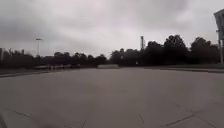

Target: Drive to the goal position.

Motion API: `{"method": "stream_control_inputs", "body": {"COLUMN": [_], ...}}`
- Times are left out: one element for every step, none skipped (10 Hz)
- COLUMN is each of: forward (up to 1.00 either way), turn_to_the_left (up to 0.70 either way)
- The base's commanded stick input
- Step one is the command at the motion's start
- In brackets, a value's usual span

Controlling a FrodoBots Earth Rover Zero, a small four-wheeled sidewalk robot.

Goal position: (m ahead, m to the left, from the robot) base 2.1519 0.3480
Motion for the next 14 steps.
{"method": "stream_control_inputs", "body": {"forward": [0.70, 0.70, 0.70, 0.70, 0.70, 0.70, 0.70, 0.70, 0.70, 0.70, 0.70, 0.70, 0.70, 0.70], "turn_to_the_left": [0.00, 0.00, 0.00, 0.00, 0.00, 0.00, 0.00, 0.00, 0.00, 0.00, 0.00, 0.00, 0.00, 0.00]}}
